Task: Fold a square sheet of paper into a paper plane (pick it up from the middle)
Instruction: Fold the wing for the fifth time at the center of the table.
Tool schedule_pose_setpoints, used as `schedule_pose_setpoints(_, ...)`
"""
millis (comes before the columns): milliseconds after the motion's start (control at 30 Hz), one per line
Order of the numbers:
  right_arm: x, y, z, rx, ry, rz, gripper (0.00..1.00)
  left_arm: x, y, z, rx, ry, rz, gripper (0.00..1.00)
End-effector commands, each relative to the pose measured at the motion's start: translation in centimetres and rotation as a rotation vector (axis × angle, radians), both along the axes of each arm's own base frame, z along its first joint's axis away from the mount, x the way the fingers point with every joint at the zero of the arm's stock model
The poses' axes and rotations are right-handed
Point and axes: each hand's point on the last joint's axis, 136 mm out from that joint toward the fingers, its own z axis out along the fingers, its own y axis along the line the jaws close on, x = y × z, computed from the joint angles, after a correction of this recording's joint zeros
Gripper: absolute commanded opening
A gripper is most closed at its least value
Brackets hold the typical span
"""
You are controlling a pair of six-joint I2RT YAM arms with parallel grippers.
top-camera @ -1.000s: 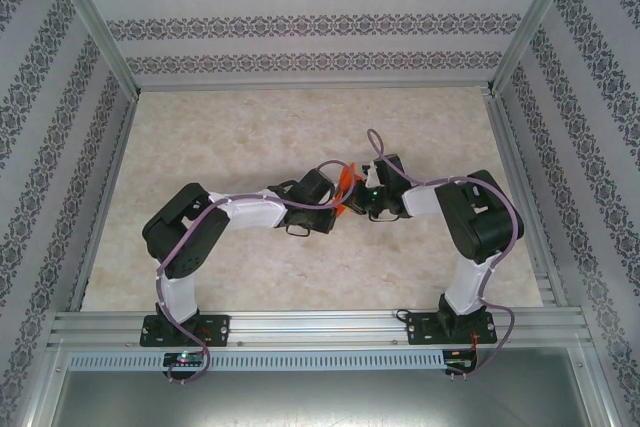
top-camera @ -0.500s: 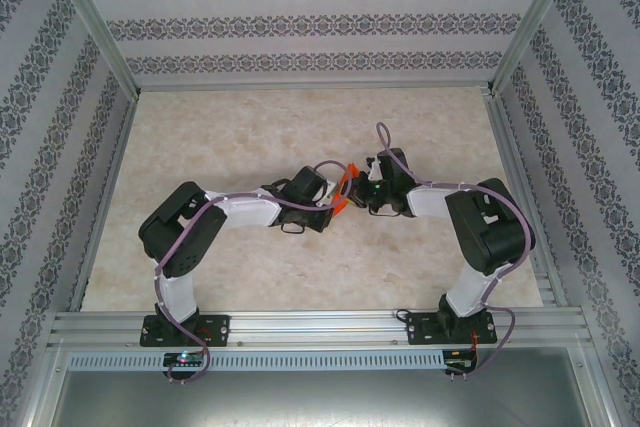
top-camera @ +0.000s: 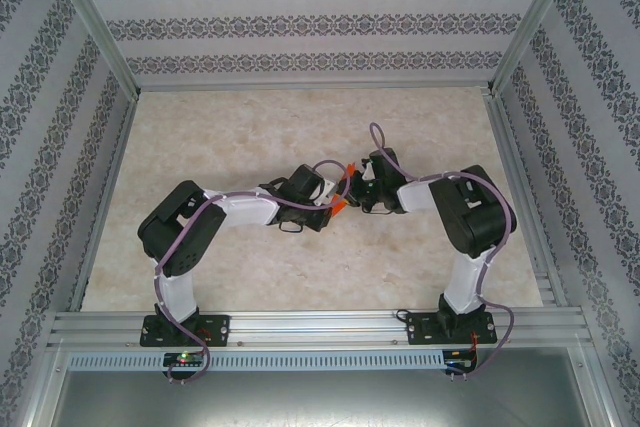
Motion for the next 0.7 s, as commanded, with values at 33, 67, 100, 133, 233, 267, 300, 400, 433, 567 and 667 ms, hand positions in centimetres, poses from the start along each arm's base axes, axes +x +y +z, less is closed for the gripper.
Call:
schedule_pose_setpoints(33, 1.2, -0.2, -0.9, -0.079, -0.011, -0.017, 0.12, -3.2, 5.1, -5.9, 0.202, 0.165, 0.016, 0.05)
schedule_pose_setpoints(67, 1.3, -0.6, -1.3, -0.106, -0.003, -0.021, 0.12, -3.1, 5.1, -5.7, 0.2, 0.166, 0.016, 0.05)
schedule_pose_setpoints(100, 1.4, -1.1, -1.7, -0.138, 0.004, -0.026, 0.12, -3.2, 5.2, -5.7, 0.204, 0.166, 0.014, 0.05)
schedule_pose_setpoints(133, 1.3, -1.7, -2.3, -0.183, 0.023, -0.029, 0.12, -3.3, 5.3, -5.8, 0.206, 0.168, 0.012, 0.05)
schedule_pose_setpoints(233, 1.8, -2.9, -2.8, -0.256, 0.037, -0.042, 0.11, -3.6, 5.6, -6.1, 0.217, 0.18, 0.008, 0.05)
schedule_pose_setpoints(267, 2.0, -3.3, -3.0, -0.293, 0.04, -0.036, 0.11, -3.7, 5.6, -6.2, 0.217, 0.185, 0.007, 0.05)
schedule_pose_setpoints(300, 2.2, -3.5, -3.0, -0.308, 0.04, -0.033, 0.1, -3.8, 5.7, -6.3, 0.218, 0.188, 0.006, 0.05)
schedule_pose_setpoints(400, 3.1, -4.3, -3.3, -0.345, 0.048, -0.039, 0.1, -4.2, 5.9, -6.6, 0.223, 0.202, 0.003, 0.05)
schedule_pose_setpoints(433, 3.5, -4.6, -3.4, -0.349, 0.049, -0.044, 0.1, -4.3, 6.0, -6.6, 0.227, 0.206, 0.0, 0.05)
schedule_pose_setpoints(567, 4.8, -5.4, -3.4, -0.358, 0.051, -0.054, 0.09, -4.8, 6.4, -7.0, 0.23, 0.229, -0.003, 0.04)
schedule_pose_setpoints(667, 5.6, -6.1, -3.5, -0.368, 0.055, -0.061, 0.09, -5.2, 6.9, -7.3, 0.243, 0.25, -0.005, 0.04)
